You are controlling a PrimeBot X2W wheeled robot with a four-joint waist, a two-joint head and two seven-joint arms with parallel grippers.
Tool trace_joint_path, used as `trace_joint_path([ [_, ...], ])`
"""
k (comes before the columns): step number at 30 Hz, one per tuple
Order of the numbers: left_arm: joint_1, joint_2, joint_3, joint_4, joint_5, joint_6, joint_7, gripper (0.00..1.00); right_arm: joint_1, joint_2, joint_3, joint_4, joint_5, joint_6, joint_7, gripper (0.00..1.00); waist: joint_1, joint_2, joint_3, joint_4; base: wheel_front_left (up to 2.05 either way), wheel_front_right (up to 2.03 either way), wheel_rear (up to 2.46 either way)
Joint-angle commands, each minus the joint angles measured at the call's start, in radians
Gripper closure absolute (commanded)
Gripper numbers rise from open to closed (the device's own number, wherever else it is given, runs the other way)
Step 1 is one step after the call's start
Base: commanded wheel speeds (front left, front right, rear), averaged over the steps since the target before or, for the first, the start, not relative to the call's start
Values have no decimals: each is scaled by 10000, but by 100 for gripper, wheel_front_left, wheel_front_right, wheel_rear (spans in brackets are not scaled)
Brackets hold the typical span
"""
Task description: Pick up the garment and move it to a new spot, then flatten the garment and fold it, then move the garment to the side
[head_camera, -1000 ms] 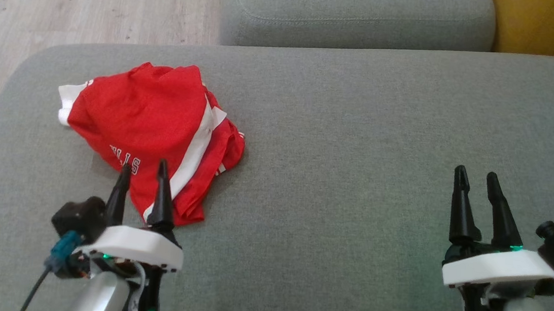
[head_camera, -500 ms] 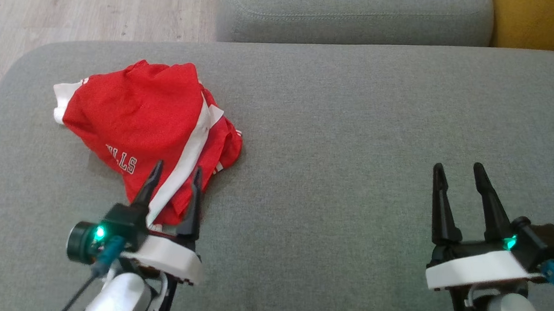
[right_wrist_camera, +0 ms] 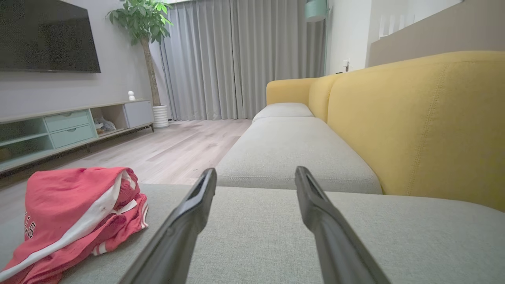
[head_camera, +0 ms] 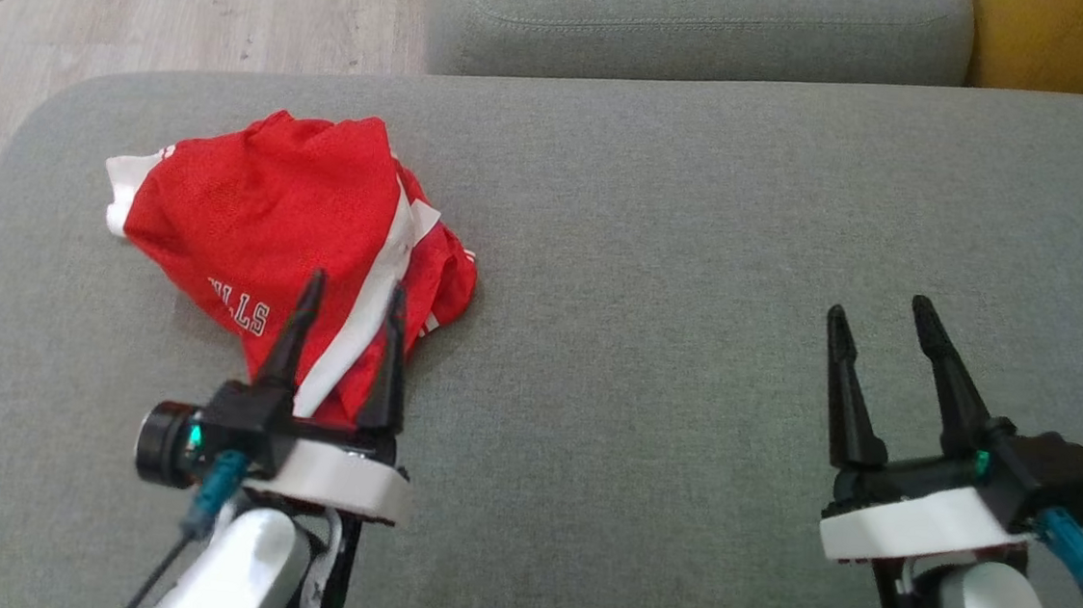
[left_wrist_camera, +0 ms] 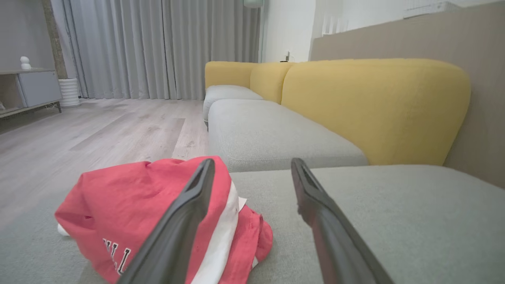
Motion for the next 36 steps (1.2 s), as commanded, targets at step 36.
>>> trace_joint_path([
  [36, 957, -1489, 2605, 776, 2049, -2269, -774, 0, -20, -79, 410, 977, 226, 77, -766, 0, -1, 0, -361, 376, 0, 0, 0],
])
